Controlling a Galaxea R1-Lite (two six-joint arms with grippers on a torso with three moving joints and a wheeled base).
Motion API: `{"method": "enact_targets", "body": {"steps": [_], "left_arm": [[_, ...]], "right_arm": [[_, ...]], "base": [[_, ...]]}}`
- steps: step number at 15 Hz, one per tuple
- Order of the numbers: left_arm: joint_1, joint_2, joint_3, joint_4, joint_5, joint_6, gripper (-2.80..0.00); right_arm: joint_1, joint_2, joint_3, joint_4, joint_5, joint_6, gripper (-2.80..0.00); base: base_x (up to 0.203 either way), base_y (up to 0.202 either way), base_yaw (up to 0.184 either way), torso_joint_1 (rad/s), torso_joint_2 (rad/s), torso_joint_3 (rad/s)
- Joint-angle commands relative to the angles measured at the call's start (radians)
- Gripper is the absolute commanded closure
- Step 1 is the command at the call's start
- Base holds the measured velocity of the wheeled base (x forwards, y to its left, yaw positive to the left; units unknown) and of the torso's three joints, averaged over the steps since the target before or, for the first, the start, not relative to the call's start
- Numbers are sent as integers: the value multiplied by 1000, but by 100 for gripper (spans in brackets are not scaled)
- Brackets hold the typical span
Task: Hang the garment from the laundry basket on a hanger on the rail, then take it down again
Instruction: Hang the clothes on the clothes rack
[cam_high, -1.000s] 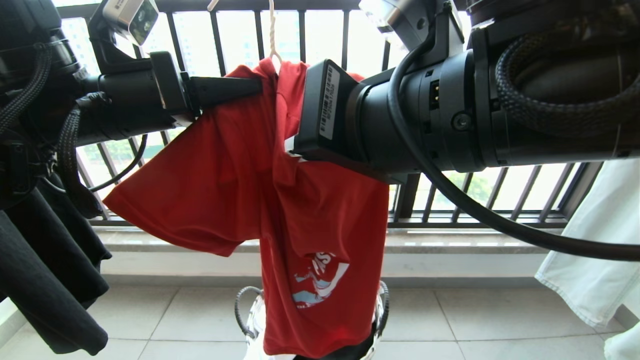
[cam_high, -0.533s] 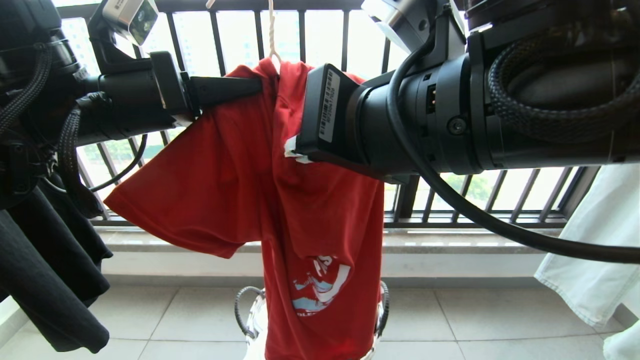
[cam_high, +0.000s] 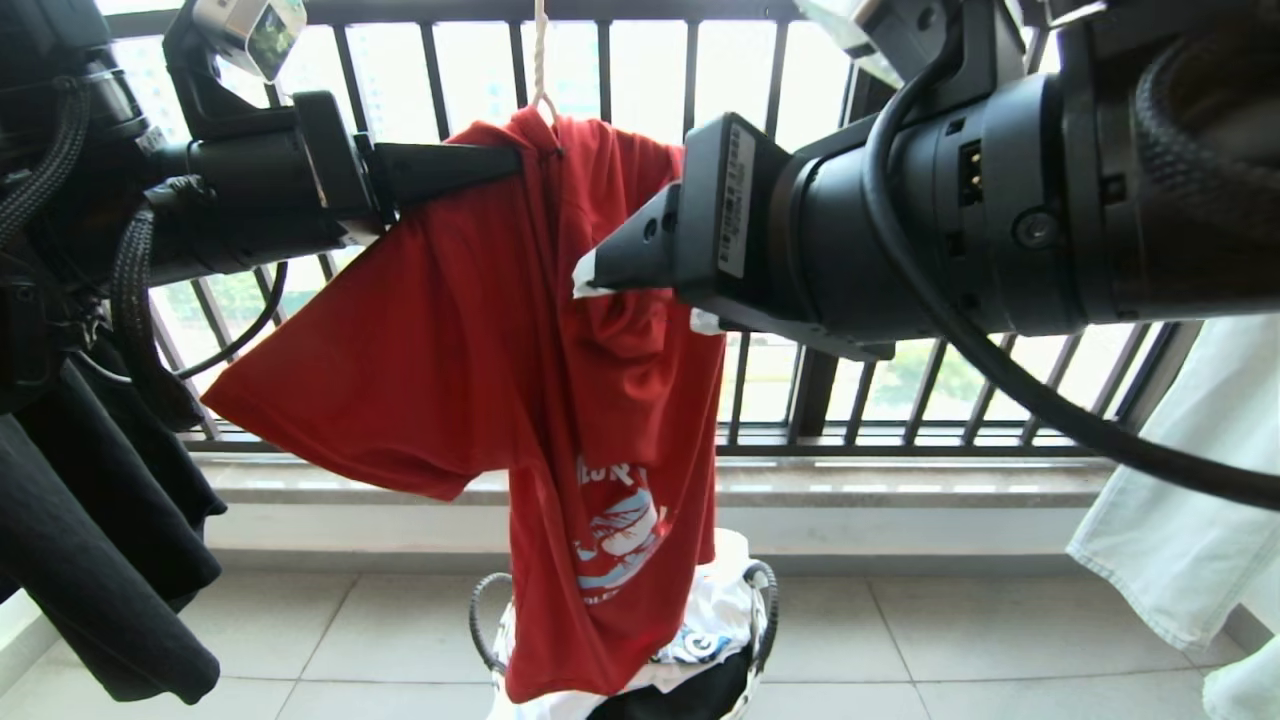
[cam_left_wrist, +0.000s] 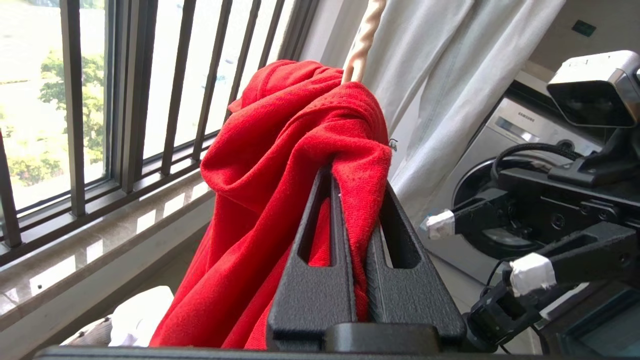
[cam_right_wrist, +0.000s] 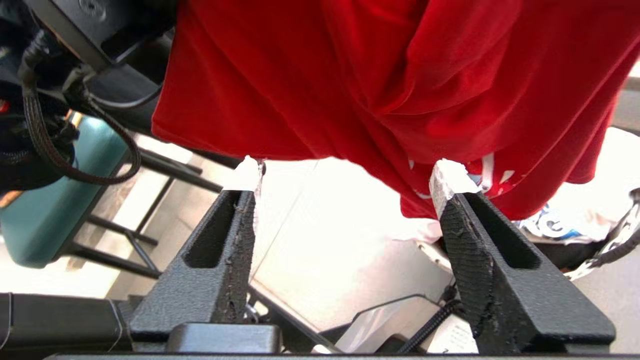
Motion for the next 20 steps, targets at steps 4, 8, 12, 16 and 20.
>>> {"method": "enact_targets", "body": {"steps": [4, 8, 12, 16, 20], "left_arm": [[0, -16, -1, -3, -5, -4, 0], [0, -26, 2, -3, -5, -10, 0], [0, -35, 4, -3, -5, -10, 0], [4, -41, 4, -3, -4, -10, 0], [8, -42, 3, -3, -4, -10, 0]], "right_arm": [[-96, -68, -33, -7, -69, -89, -280], [-142, -38, -32, -15, -71, -131, -280], [-155, 82, -33, -159, -70, -147, -280], [-173, 131, -35, -208, -69, -145, -280], [-179, 146, -27, -208, -68, -135, 0]], "base": [[0, 0, 0, 0, 0, 0], [0, 0, 0, 0, 0, 0], [0, 0, 0, 0, 0, 0], [0, 0, 0, 0, 0, 0], [0, 0, 0, 0, 0, 0]]}}
